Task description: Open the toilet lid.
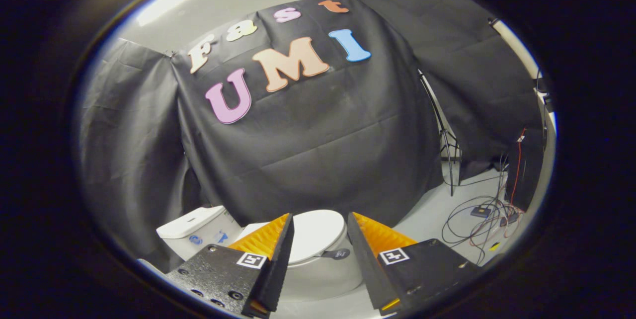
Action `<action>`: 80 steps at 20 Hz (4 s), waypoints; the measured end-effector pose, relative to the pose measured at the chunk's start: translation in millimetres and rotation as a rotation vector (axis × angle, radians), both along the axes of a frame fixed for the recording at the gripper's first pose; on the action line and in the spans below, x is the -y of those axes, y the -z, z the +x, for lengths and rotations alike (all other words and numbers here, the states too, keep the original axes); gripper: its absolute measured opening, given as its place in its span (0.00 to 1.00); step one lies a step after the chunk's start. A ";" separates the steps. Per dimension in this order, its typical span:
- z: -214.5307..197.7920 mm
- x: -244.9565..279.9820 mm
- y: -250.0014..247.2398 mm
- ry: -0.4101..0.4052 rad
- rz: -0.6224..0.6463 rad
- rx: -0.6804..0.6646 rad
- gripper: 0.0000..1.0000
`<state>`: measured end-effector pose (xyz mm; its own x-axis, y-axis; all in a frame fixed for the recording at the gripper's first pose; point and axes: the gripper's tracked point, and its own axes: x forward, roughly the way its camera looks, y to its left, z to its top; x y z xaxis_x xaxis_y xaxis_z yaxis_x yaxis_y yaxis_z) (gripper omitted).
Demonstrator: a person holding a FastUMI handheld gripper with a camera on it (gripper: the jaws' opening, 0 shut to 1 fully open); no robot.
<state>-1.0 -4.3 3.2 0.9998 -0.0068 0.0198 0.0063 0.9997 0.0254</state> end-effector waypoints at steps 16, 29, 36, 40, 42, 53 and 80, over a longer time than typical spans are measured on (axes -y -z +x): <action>55.7 6.0 33.9 -0.016 0.380 0.020 0.67; 123.9 10.6 129.4 0.063 0.771 -0.088 0.65; 165.8 20.1 165.7 0.062 0.936 -0.168 0.63; 183.0 26.1 160.9 0.042 0.965 -0.161 0.60; 192.6 33.9 161.5 0.061 0.987 -0.170 0.57; 204.3 26.7 156.6 0.019 1.135 -0.196 0.07; 164.1 -152.4 -10.9 -0.080 0.244 -0.171 0.04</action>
